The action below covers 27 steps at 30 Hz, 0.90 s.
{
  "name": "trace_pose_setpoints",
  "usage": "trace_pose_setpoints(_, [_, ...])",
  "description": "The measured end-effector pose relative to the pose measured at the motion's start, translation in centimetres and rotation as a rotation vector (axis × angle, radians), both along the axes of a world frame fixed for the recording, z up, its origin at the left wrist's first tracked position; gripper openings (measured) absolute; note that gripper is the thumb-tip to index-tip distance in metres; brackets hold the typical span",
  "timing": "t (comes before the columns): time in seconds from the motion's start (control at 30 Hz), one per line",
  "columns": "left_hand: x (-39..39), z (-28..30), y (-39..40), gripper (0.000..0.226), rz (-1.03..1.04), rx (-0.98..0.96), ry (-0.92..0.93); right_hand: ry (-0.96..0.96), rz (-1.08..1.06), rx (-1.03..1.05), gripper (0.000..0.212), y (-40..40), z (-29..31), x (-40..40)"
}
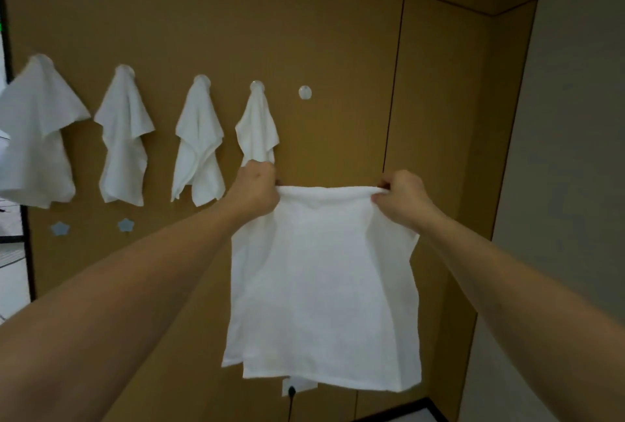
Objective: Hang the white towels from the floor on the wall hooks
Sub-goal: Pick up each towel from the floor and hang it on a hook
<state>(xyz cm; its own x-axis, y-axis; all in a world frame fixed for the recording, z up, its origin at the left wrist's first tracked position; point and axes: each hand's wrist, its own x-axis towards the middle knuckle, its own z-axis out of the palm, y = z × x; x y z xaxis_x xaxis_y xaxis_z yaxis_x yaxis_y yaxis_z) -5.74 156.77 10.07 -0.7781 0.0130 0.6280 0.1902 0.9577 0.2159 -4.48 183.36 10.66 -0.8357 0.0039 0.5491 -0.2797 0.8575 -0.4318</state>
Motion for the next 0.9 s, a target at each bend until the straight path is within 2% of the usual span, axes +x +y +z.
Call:
trace_pose_setpoints(0.13, [-7.5, 2.6, -0.9, 0.027, -0.053, 0.007, 0.031, 0.040, 0.069, 0.015, 0.026, -0.1, 2.5, -7.8])
trace_pose_setpoints(0.4, [-21.0, 6.9, -3.2, 0.044, -0.182, 0.060, 0.103, 0.100, 0.210, -0.117, 0.011, -1.3, 7.0, -22.8])
trace_pose_setpoints(0.53, [-26.8, 8.0, -3.3, 0.040, -0.207, 0.249, 0.129, 0.102, 0.344, -0.162, 0.022, -2.0, 8.3, -29.3])
trace_pose_setpoints(0.63, [-31.2, 9.1, -3.4, 0.027, -0.179, 0.385, 0.221, 0.210, 0.390, -0.158, 0.022, -2.5, 9.7, -34.6])
trace_pose_setpoints(0.7, [-33.6, 9.8, -3.8, 0.007, -0.163, 0.236, 0.326, 0.354, 0.354, -0.065, 0.022, -3.1, 10.7, -38.2])
trace_pose_setpoints(0.77, [-35.7, 10.5, -4.0, 0.024, -0.185, -0.013, 0.424, 0.516, 0.333, 0.020, 0.018, -3.9, 11.6, -41.2])
trace_pose_setpoints(0.83, [-37.7, 11.6, -4.2, 0.029, -0.211, -0.238, 0.530, 0.813, 0.384, 0.161, 0.013, -4.6, 12.4, -43.5])
trace_pose_setpoints(0.87, [-38.7, 12.3, -4.3, 0.033, -0.192, -0.373, 0.582, 0.934, 0.410, 0.280, 0.014, -4.8, 12.9, -44.7])
trace_pose_setpoints(0.9, [-39.8, 13.2, -4.5, 0.040, -0.159, -0.498, 0.611, 0.968, 0.421, 0.387, 0.023, -5.1, 13.5, -46.2])
